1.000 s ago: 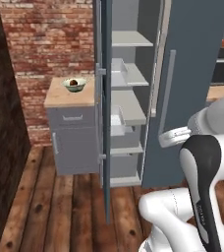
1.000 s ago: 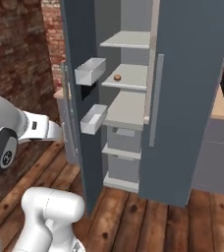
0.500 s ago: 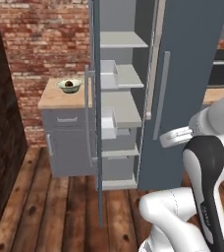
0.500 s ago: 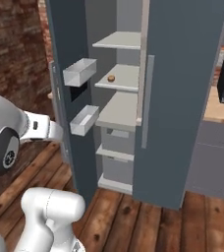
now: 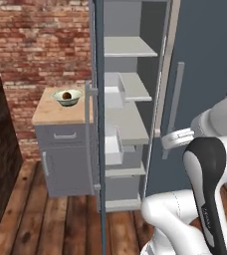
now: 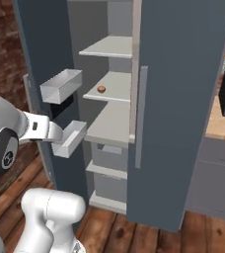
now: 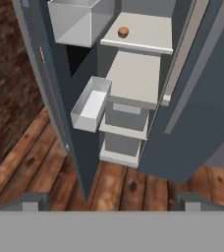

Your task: Take the bell pepper, orange, and tangerine from the freezer and place them in the bowl on the counter.

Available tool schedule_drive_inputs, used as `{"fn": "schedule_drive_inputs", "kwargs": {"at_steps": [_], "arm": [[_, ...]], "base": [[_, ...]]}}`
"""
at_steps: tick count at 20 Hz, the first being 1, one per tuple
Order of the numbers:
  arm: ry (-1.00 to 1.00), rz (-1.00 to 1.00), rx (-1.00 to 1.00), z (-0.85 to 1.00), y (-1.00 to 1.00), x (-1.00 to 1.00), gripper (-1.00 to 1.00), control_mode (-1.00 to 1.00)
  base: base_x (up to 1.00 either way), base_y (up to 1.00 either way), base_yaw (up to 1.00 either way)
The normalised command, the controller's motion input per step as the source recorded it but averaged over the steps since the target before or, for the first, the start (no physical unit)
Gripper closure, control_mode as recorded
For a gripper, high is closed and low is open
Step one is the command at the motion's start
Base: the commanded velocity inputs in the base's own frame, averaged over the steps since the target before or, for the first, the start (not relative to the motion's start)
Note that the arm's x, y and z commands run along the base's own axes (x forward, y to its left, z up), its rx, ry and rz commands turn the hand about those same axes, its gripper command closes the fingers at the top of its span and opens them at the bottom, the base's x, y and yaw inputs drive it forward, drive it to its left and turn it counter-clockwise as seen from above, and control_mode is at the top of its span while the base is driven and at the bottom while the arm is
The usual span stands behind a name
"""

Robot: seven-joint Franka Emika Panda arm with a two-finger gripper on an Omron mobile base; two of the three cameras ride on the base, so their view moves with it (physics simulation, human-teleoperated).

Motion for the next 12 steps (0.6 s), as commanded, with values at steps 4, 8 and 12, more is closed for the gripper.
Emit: {"fn": "schedule_drive_inputs", "kwargs": {"at_steps": [4, 8, 12], "arm": [[0.00, 0.00, 0.00, 0.00, 0.00, 0.00, -1.00, 1.00], [0.00, 0.00, 0.00, 0.00, 0.00, 0.00, -1.00, 1.00], [0.00, 0.00, 0.00, 0.00, 0.00, 0.00, -1.00, 1.00]], "base": [[0.61, -0.15, 0.00], [0.43, -0.25, 0.00], [0.09, -0.30, 0.00]]}}
